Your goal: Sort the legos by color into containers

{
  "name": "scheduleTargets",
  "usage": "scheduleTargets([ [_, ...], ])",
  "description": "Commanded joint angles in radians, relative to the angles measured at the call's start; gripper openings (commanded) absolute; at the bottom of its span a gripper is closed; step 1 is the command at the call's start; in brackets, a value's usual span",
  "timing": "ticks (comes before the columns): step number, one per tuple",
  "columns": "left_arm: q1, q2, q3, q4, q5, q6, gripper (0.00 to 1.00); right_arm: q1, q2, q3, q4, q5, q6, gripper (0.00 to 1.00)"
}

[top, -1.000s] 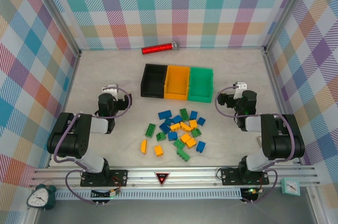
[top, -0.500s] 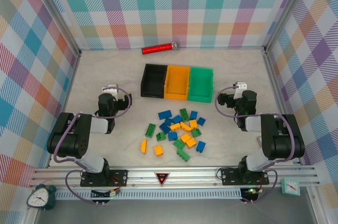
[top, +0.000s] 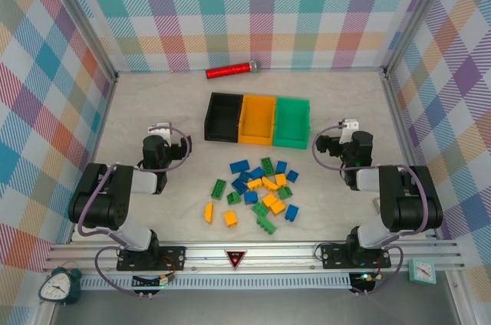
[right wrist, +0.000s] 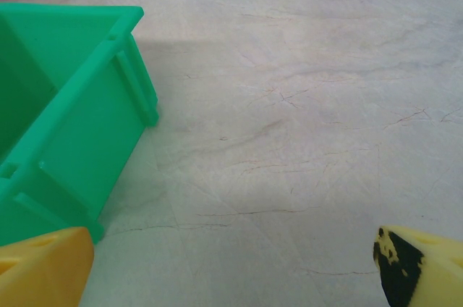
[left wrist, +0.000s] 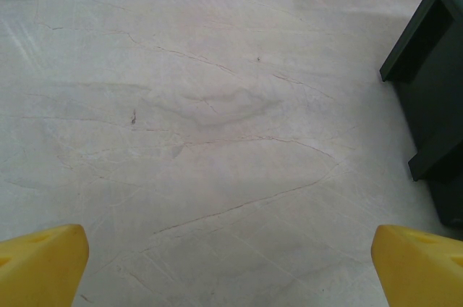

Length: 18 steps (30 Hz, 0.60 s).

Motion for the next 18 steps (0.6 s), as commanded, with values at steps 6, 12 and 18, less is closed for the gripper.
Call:
scheduleTargets([
  [6, 0.011, -0.027, 0.010, -0.013, 0.067, 0.025, 1.00, 0.007, -0.077, 0.045, -0.113, -0.010, 0.000, 0.99],
  [12, 0.006, -0.153, 0.059, -0.218, 0.059, 0.010, 1.00, 0.007, -0.245, 0.058, -0.313, -0.032, 0.067, 0.99],
  [18, 0.007, -0.327, 0.211, -0.630, 0.065, -0.149, 1.00, 0.007, -0.381, 0.110, -0.467, -0.093, 0.194, 0.99],
])
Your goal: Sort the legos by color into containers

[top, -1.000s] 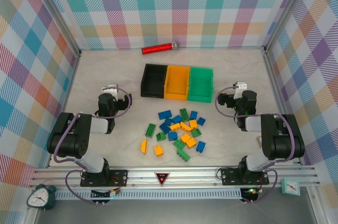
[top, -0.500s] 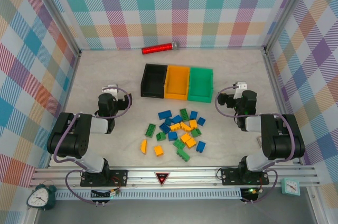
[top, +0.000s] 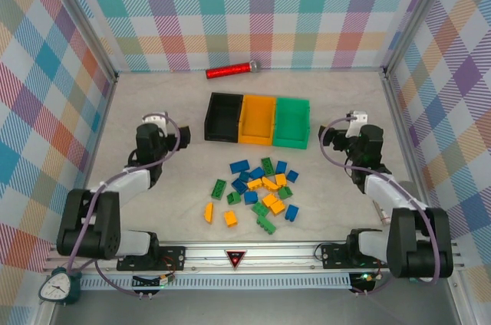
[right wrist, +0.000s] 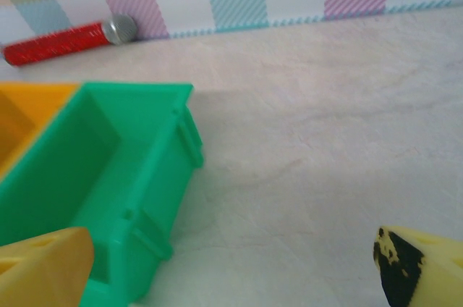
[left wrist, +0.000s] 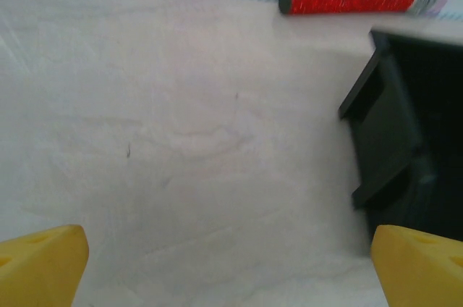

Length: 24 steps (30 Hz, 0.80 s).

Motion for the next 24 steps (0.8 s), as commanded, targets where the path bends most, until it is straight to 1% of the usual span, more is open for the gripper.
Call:
scheduleTargets([
  [1, 0.007, -0.096, 0.081, -0.267, 0.043, -0.126, 1.00, 0.005, -0.046, 0.056, -0.155, -0.030, 0.145, 0.99],
  [2, 0.008, -0.112, 0.103, -0.326, 0.049, -0.174, 1.00, 0.004, -0.053, 0.084, -0.231, -0.016, 0.204, 0.99],
  [3, 0.008, -0.122, 0.128, -0.384, 0.058, -0.224, 1.00, 0.004, -0.052, 0.111, -0.293, -0.039, 0.239, 0.99],
  [4, 0.009, -0.125, 0.144, -0.412, 0.107, -0.236, 1.00, 0.004, -0.045, 0.122, -0.298, -0.101, 0.232, 0.99],
  [6, 0.009, -0.113, 0.182, -0.460, 0.247, -0.240, 1.00, 0.005, -0.029, 0.130, -0.289, -0.165, 0.260, 0.99],
  [9, 0.003, -0.072, 0.213, -0.484, 0.463, -0.306, 1.00, 0.012, 0.002, 0.127, -0.273, -0.185, 0.298, 0.99],
  [10, -0.010, -0.050, 0.221, -0.498, 0.511, -0.332, 1.00, 0.021, 0.014, 0.124, -0.268, -0.179, 0.304, 0.99],
  [11, -0.031, -0.034, 0.233, -0.528, 0.527, -0.347, 1.00, 0.034, 0.024, 0.119, -0.262, -0.165, 0.303, 0.99],
  [13, -0.105, 0.014, 0.278, -0.633, 0.517, -0.322, 1.00, 0.081, 0.038, 0.104, -0.250, -0.095, 0.290, 0.99],
  [14, -0.148, 0.030, 0.302, -0.681, 0.487, -0.295, 1.00, 0.112, 0.038, 0.093, -0.241, -0.045, 0.276, 0.99],
  [15, -0.203, 0.045, 0.328, -0.757, 0.431, -0.265, 1.00, 0.150, 0.035, 0.082, -0.231, 0.030, 0.257, 0.99],
  [16, -0.256, 0.054, 0.348, -0.805, 0.373, -0.244, 1.00, 0.177, 0.027, 0.080, -0.242, 0.079, 0.240, 0.99],
  [18, -0.335, 0.070, 0.363, -0.843, 0.308, -0.226, 1.00, 0.208, 0.012, 0.071, -0.240, 0.121, 0.228, 0.99],
  [21, -0.389, 0.095, 0.355, -0.826, 0.290, -0.248, 1.00, 0.226, -0.003, 0.039, -0.213, 0.160, 0.246, 0.99],
  [24, -0.427, 0.132, 0.364, -0.818, 0.267, -0.264, 1.00, 0.242, -0.010, 0.039, -0.234, 0.193, 0.248, 0.99],
])
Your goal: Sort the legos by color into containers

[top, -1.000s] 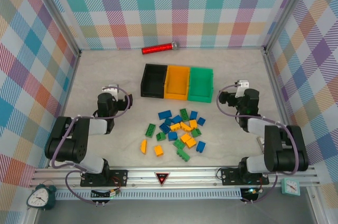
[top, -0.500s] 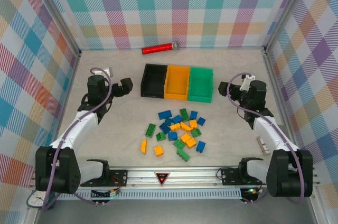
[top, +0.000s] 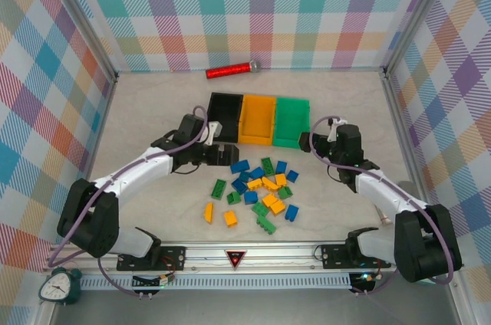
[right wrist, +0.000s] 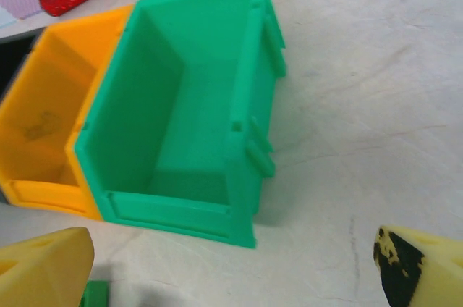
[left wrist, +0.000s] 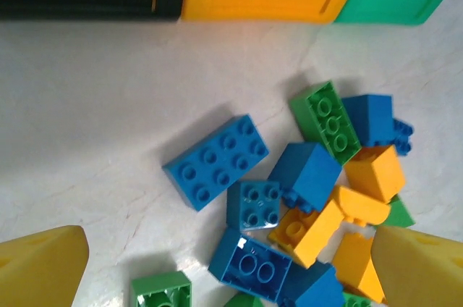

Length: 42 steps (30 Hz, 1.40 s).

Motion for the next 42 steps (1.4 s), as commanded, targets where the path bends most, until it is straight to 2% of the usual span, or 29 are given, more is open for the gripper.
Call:
scheduleTargets([
  [1, -0.031, 0.054, 0.035, -0.056, -0.057, -0.010, 0.99, 0.021, -0.023, 0.002, -0.010, 0.095, -0.012, 0.99],
  [3, -0.052, 0.107, 0.068, -0.066, -0.050, -0.012, 0.97, 0.040, -0.025, 0.014, -0.035, 0.138, -0.025, 0.99],
  [6, -0.082, 0.198, 0.151, -0.126, -0.060, 0.000, 0.96, 0.046, -0.023, 0.015, -0.037, 0.136, -0.020, 0.99],
  [15, -0.157, 0.442, 0.375, -0.341, -0.212, 0.020, 0.98, 0.063, -0.013, 0.022, -0.043, 0.139, -0.022, 0.99],
  [21, -0.195, 0.524, 0.457, -0.394, -0.291, 0.011, 0.99, 0.065, 0.007, 0.031, -0.048, 0.140, -0.021, 0.99],
  [26, -0.206, 0.561, 0.470, -0.403, -0.301, -0.004, 0.98, 0.067, 0.018, 0.039, -0.054, 0.130, -0.018, 0.99],
  [31, -0.216, 0.583, 0.466, -0.394, -0.282, -0.008, 0.90, 0.067, 0.016, 0.040, -0.058, 0.131, -0.016, 0.99],
  [37, -0.218, 0.572, 0.464, -0.384, -0.272, -0.009, 0.73, 0.068, 0.018, 0.040, -0.058, 0.133, -0.016, 0.99],
  [42, -0.218, 0.503, 0.447, -0.355, -0.288, -0.015, 0.68, 0.066, 0.020, 0.040, -0.058, 0.135, -0.016, 0.99],
])
